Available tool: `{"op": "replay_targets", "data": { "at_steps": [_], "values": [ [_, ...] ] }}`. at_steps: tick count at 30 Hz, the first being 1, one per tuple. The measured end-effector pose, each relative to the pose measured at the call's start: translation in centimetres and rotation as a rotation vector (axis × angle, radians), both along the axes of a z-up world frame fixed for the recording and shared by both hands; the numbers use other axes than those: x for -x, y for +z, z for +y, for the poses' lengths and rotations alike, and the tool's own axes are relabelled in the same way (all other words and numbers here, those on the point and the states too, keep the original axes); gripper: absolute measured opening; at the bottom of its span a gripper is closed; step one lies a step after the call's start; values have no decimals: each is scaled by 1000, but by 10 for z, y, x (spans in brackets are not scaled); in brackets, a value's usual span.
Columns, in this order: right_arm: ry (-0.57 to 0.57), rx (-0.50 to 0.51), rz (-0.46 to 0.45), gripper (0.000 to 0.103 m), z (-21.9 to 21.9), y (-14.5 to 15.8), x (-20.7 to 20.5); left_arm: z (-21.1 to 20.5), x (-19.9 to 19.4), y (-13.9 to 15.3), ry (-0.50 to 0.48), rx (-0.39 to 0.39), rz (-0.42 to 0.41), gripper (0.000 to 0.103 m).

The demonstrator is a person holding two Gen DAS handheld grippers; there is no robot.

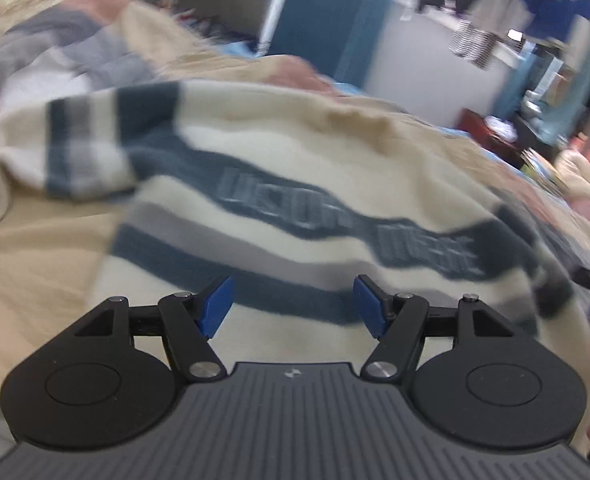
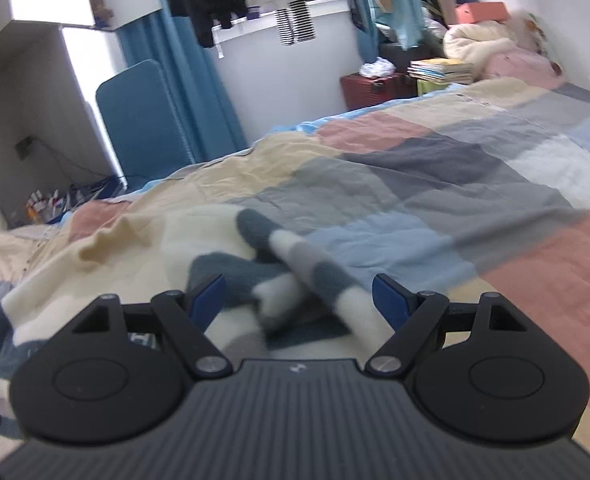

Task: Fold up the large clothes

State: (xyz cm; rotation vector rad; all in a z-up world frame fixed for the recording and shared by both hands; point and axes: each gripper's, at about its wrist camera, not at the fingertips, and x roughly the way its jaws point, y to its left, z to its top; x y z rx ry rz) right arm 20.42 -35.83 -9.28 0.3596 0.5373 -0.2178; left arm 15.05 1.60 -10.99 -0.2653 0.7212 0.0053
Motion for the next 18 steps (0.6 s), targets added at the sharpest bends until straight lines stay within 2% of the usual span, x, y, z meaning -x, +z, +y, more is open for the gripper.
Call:
{"op": "replay_targets", "data": {
  "at_steps": [3,7,10,14,16,18],
  "values": [
    [4,-1,28,82,0,-5,3,-22,13,-3,-52,-53,-31,71],
    [-8,-12,78,82,-2,-14,3,-31,26,-8,-100,-81,-39,71],
    [-30,-26,96,82,-7,-13,5,-26,28,-9,-119,-46,-32,71],
    [-120,1,128,82,-19,-15,14,-21,29,-12,-134,-24,-30,71],
    [-172,-29,166,82,-29,-21,18,-17,28,-16,-120,-9,-16,71],
    [-204,-101,207,81,-38,-28,25,-10,25,-21,-100,27,7,71]
  ]
}}
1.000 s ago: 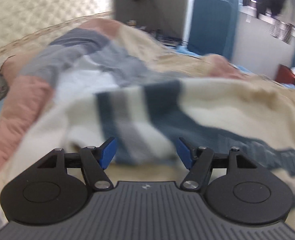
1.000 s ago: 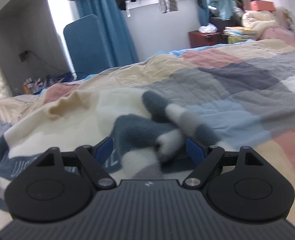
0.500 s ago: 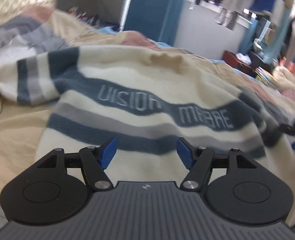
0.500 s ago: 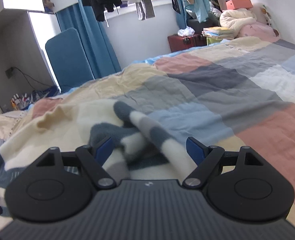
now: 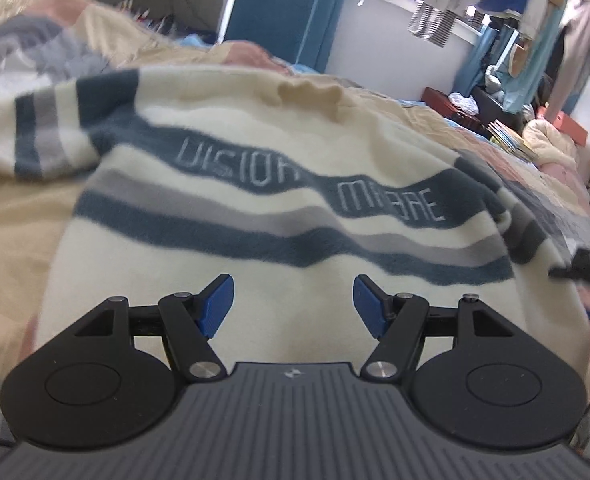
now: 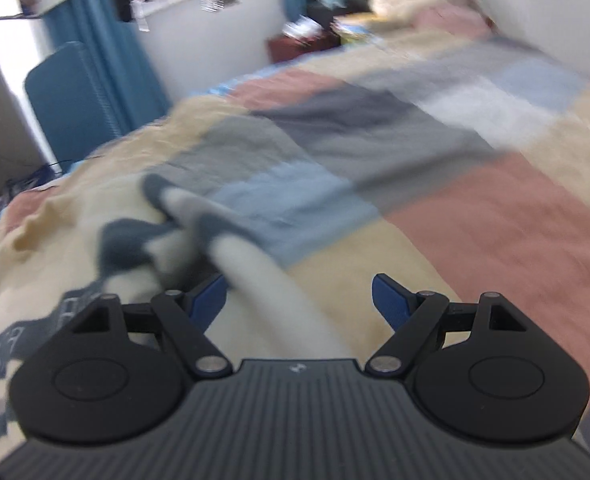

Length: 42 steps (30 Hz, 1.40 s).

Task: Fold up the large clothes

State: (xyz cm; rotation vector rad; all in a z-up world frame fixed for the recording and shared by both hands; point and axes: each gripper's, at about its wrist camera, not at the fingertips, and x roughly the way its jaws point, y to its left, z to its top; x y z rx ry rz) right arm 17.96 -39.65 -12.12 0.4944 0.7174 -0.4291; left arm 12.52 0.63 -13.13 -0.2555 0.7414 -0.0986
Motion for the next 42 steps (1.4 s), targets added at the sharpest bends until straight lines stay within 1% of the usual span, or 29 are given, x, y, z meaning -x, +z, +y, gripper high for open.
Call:
{"op": "replay_targets", "data": {
  "at_steps": [2,5,7,9,11,12,14,17,18,21,24,27,29,31,32,35,38,39,40,42],
  "values": [
    [-10,-81,36,81,-4,-10,6,5,-2,-6,24,29,24,71],
    [-26,-90,72,81,0,-19,7,14,-3,-11,44,65,47,71],
    [-27,-102,80,61,4,-24,5,19,-3,-12,56,90,51,71],
    [-6,-105,76,28,6,-23,2,25,-4,-12,72,121,58,71],
    [10,-115,57,12,5,-15,-1,31,-4,-12,80,160,55,71],
    [20,-93,54,11,5,-8,-4,33,-3,-11,84,171,54,71],
    [33,-38,40,10,1,10,-7,35,-2,-10,86,183,48,71],
    [25,36,4,9,-18,44,-19,36,-1,-8,87,198,37,71],
    [30,75,-10,9,-25,57,-24,36,-1,-7,87,199,36,71],
    [67,203,-10,9,-46,98,-48,36,-3,-8,82,203,35,71],
    [96,244,-11,9,-71,130,-79,36,-8,-9,74,217,37,71],
    [122,251,-11,10,-85,140,-117,34,-14,-11,69,205,38,71],
    [134,271,15,10,-89,132,-143,32,-17,-14,71,190,44,71],
    [135,285,47,11,-93,110,-168,31,-18,-17,73,182,48,71],
    [126,286,64,12,-96,98,-179,31,-19,-18,74,179,49,71],
    [103,263,122,13,-112,47,-201,30,-25,-20,77,167,48,71],
    [67,239,127,13,-127,7,-205,27,-33,-24,75,152,45,71],
    [59,227,134,19,-132,-4,-206,26,-36,-26,71,138,46,71],
    [51,219,138,22,-136,-13,-206,24,-39,-28,67,126,44,71],
    [52,218,116,33,-140,-24,-204,21,-44,-31,61,102,39,71]
  ]
}}
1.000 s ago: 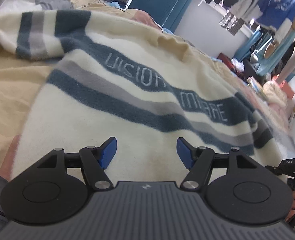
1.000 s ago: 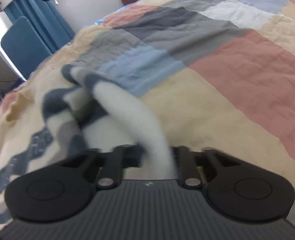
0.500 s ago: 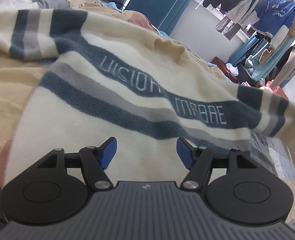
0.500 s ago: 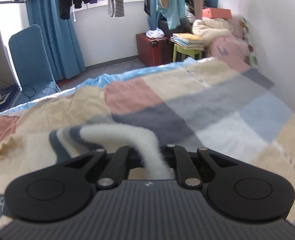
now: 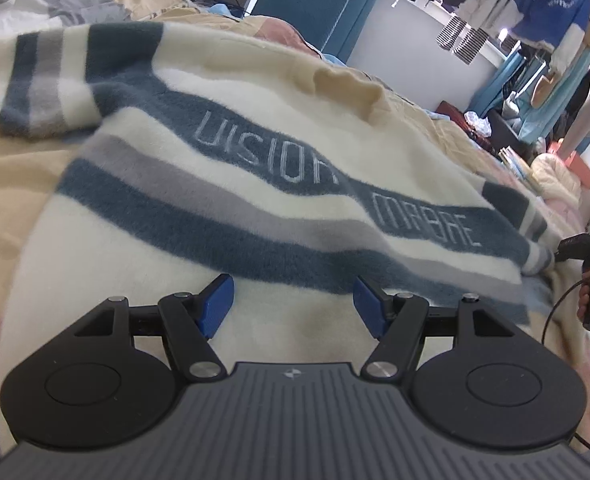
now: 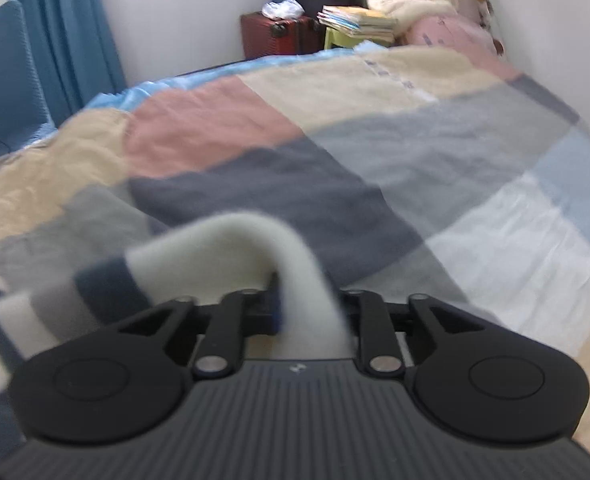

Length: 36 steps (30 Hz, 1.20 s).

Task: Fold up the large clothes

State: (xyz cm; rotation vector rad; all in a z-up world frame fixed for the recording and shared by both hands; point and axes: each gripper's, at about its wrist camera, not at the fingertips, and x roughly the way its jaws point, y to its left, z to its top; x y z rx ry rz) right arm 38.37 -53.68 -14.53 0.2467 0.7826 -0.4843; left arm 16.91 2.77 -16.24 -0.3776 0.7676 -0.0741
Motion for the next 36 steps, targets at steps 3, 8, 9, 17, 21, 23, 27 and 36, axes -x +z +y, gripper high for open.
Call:
{"op": "replay_targets", "data": {
  "at_steps": [3,8,9,17,21,23,27,36],
  "values": [
    [51,38,-24,35,2,-1,7,-4,-4,-2,-13,-33,-8,71],
    [41,69,-100,70,-11,7,34,-1,-3,-1,-11,-14,-12,71],
    [25,76,-108,80,-15,8,42,0,-2,0,-8,-3,-14,71],
    [35,-69,-88,83,-40,-1,102,-9,1,2,2,-99,-14,71],
    [60,-113,-70,83,-42,-5,123,-7,6,3,18,-111,-16,71],
    [71,-133,-91,82,-46,-7,130,-7,7,4,25,-112,-12,71],
    [90,-166,-122,63,-52,-9,135,-11,10,6,26,-173,-28,71],
    [88,-189,-166,32,-72,22,123,-4,7,11,71,-190,-26,71]
  ]
}}
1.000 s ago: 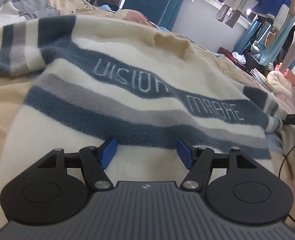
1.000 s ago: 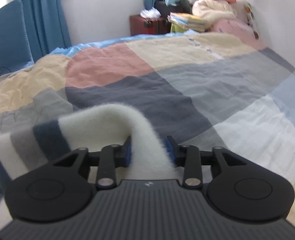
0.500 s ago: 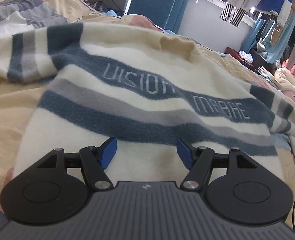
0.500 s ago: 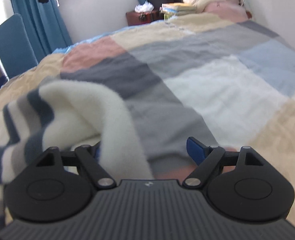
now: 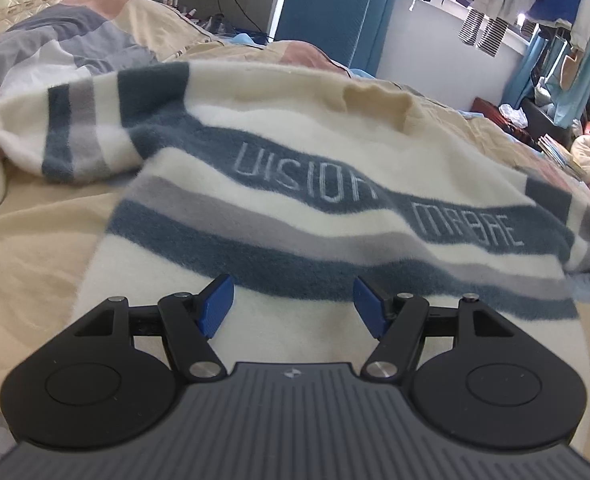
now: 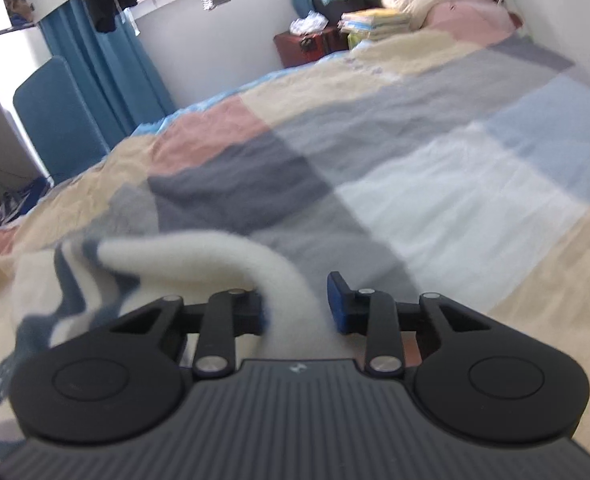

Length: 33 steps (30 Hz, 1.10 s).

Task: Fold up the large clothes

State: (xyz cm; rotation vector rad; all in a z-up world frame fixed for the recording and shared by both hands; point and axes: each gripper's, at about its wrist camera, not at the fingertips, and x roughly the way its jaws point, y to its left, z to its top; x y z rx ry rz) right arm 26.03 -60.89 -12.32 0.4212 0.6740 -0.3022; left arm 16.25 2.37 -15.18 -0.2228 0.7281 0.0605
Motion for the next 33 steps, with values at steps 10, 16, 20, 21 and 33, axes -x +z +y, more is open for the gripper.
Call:
{"op": "replay_targets", "data": {
  "at_steps": [10,16,20,21,33],
  "values": [
    [-5,-108,-17,54,-37,-15,-1,-4,1,-4,-11,5,12,71],
    [59,-95,-23,54,-44,-1,29,-2,1,-4,17,13,4,71],
    [0,-128,-72,54,-39,3,57,5,4,-2,50,39,-3,71],
    [-22,-145,-83,55,-37,4,64,6,5,-2,56,44,-2,71],
    [-128,-629,-187,56,5,-42,146,5,26,8,49,78,-18,71]
  ]
}}
